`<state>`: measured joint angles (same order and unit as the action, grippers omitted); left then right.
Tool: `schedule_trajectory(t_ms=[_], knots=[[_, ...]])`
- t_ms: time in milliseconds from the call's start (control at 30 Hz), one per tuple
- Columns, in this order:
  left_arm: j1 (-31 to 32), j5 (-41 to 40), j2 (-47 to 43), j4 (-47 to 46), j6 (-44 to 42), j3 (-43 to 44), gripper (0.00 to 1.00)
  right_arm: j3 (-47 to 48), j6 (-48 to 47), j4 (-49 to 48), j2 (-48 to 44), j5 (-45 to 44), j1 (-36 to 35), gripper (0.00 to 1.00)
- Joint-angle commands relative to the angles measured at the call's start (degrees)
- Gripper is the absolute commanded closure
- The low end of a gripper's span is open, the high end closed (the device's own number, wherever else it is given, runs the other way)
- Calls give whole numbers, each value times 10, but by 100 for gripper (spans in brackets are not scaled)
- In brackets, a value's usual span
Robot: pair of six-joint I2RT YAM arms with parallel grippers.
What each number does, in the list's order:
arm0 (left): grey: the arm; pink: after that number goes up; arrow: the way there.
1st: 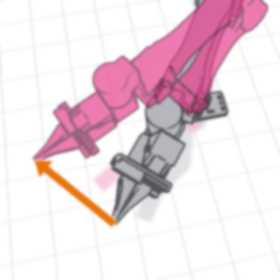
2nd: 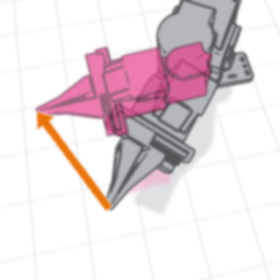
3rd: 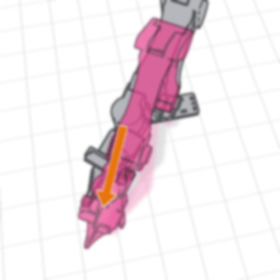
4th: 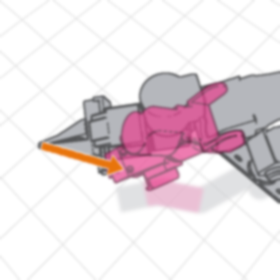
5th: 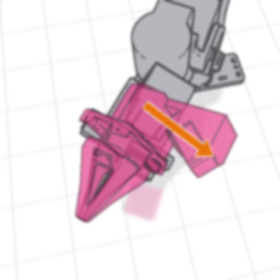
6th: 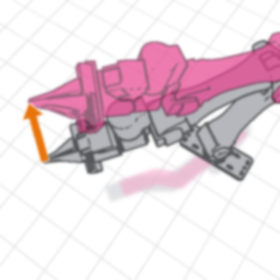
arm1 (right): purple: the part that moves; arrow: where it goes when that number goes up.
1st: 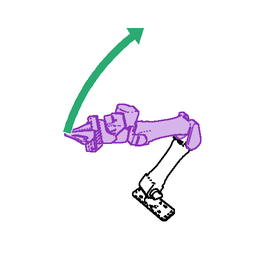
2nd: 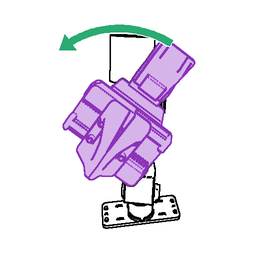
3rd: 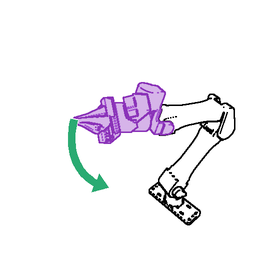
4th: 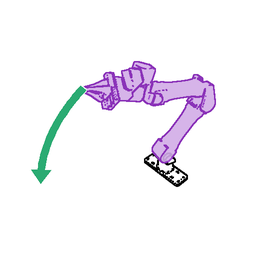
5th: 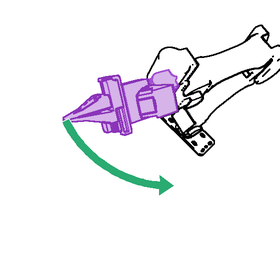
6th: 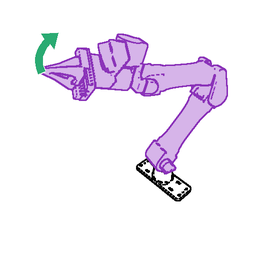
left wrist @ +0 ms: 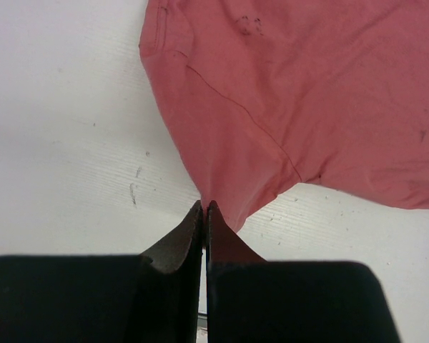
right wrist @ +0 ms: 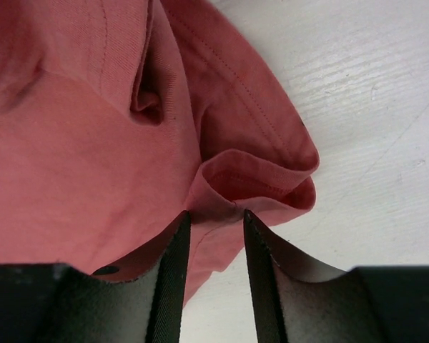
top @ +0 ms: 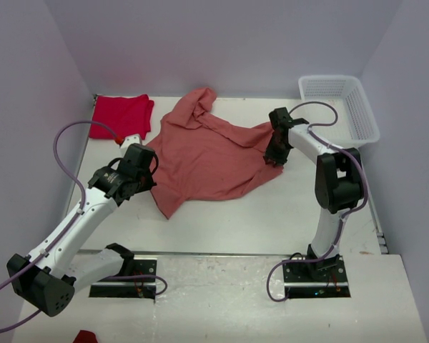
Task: Fold and stack the t-shirts
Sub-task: Flatten out the tshirt
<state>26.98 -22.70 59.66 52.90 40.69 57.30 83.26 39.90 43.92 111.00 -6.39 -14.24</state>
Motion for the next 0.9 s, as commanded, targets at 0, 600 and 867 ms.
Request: schedule_trajectory(t_ms=[0,600,867], knots=[[-6,3,-4,-11,-16,12,100,18,7,-11,9,9,-1,64],[-13,3,-8,-8,-25,18,100,34,27,-4,40,4,-1,70],[-18,6,-5,-9,-30,17,100,44,27,-2,47,-1,-2,87]])
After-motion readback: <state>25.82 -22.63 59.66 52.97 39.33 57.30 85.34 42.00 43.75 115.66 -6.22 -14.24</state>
